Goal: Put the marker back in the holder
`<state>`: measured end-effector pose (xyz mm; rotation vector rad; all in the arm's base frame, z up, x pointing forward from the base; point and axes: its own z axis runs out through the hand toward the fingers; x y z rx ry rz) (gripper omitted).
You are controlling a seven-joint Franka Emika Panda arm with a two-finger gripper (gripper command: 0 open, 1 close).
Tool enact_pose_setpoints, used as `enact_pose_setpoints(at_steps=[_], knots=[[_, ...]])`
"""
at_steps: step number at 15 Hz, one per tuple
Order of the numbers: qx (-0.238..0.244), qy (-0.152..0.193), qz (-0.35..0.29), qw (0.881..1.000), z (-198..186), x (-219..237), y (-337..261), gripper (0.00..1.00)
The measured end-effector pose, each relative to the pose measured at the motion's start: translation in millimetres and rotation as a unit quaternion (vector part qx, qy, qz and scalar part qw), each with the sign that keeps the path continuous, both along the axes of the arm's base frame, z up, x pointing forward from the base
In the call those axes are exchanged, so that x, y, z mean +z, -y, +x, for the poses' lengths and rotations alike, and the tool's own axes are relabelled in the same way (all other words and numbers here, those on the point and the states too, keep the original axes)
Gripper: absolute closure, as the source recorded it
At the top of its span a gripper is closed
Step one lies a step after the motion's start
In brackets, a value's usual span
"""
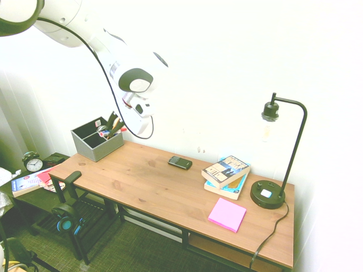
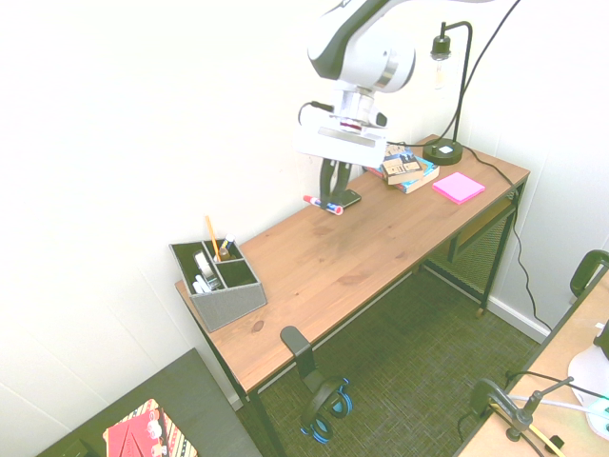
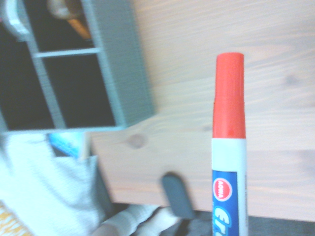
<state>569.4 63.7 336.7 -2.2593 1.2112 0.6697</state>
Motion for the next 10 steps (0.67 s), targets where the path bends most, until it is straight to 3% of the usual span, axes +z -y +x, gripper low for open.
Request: enact_pose_setpoints(at_steps=[2,6,10], knots=[[-0.005,-0.031,0.054,0.998,12.5,-14.7,-36.2,1.00],[-0.046,-0.120,0.116,0.985,34.0,-86.1,-84.5,1.00],[-0.057,-0.139,0.127,0.981,47.0,-108.2,-104.8,1.00]])
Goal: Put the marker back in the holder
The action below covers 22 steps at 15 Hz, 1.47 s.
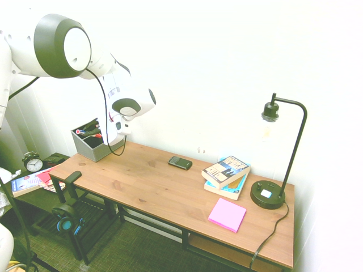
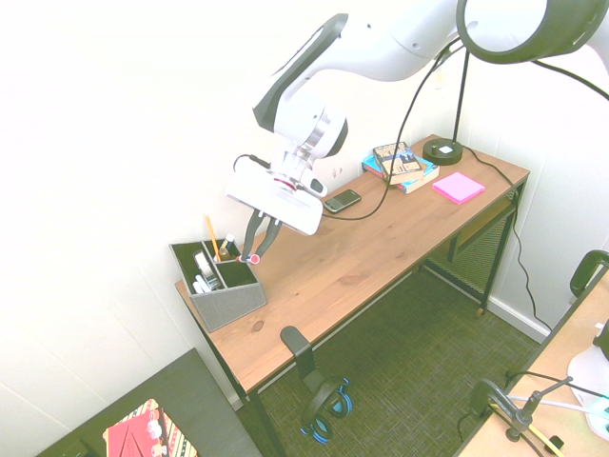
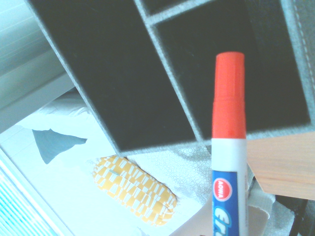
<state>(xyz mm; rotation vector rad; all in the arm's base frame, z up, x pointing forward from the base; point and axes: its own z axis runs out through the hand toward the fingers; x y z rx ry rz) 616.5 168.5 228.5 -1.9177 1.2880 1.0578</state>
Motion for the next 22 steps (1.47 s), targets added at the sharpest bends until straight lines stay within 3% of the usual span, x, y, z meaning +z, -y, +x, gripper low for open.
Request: enact_pose_setpoints(at_steps=[8,9,18,22], knots=[[-0.010,-0.033,0.004,0.999,15.3,-40.1,-16.4,1.00],[-0.010,-0.033,0.005,0.999,17.7,-43.4,-16.4,0.00],[-0.010,-0.030,0.005,0.999,27.1,-66.9,-13.5,0.00],[0.018,-0.004,0.004,1.000,29.0,-45.1,-14.1,0.00]])
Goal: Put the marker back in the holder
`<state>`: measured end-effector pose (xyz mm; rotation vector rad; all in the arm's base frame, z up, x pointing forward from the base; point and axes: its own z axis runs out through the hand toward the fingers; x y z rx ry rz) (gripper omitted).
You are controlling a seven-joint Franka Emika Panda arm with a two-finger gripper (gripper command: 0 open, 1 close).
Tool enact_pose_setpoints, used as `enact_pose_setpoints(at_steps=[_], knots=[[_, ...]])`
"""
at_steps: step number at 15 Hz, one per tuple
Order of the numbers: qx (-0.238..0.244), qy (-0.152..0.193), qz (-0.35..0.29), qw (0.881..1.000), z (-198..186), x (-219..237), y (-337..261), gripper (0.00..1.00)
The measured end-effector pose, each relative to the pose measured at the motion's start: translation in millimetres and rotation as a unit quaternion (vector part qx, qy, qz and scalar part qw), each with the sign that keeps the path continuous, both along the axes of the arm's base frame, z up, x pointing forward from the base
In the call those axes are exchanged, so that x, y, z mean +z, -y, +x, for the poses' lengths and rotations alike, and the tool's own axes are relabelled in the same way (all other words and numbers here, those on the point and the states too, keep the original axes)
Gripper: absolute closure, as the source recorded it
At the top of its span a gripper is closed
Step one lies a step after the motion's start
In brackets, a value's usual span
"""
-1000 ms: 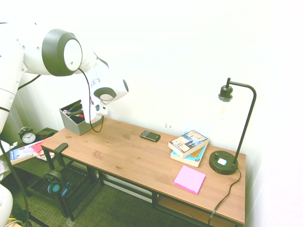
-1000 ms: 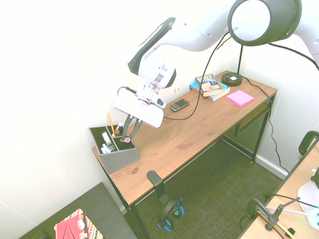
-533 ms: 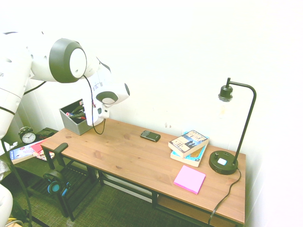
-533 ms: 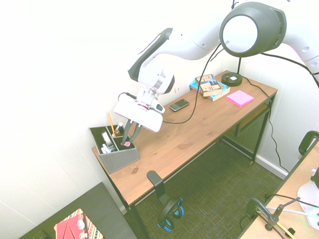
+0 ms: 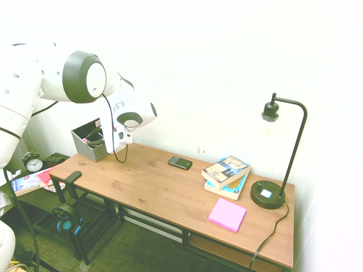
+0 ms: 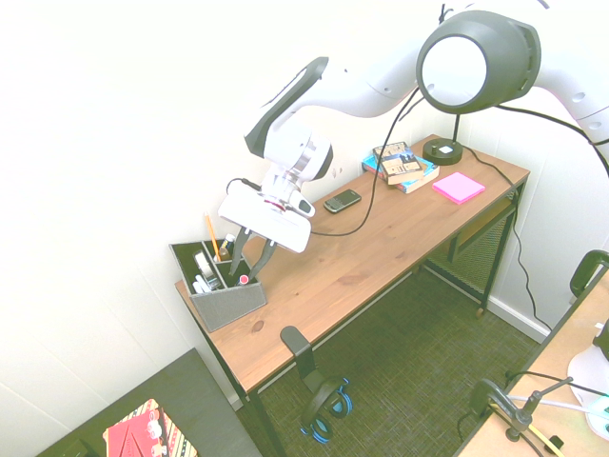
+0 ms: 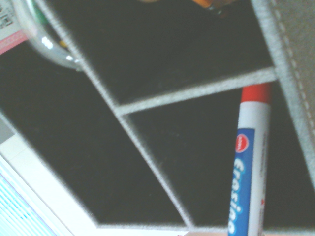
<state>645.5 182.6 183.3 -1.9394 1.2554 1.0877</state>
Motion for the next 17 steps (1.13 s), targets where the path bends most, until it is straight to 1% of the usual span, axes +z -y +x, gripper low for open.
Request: enact_pose_setpoints(at_steps=[3,5,7,10,13,15,17], knots=[[0.063,0.041,-0.050,0.996,-14.9,58.3,3.7,0.00],[0.105,0.065,-0.098,0.988,-35.9,98.2,18.2,0.00],[0.148,0.086,-0.148,0.974,-62.7,126.7,49.6,0.00],[0.208,0.119,-0.218,0.946,-107.2,158.3,109.0,0.00],[0.256,0.147,-0.287,0.911,-150.1,195.1,157.1,0.00],[0.278,0.170,-0.328,0.887,-177.0,223.5,169.3,0.00],[0.292,0.204,-0.367,0.859,-200.3,246.5,170.9,0.00]])
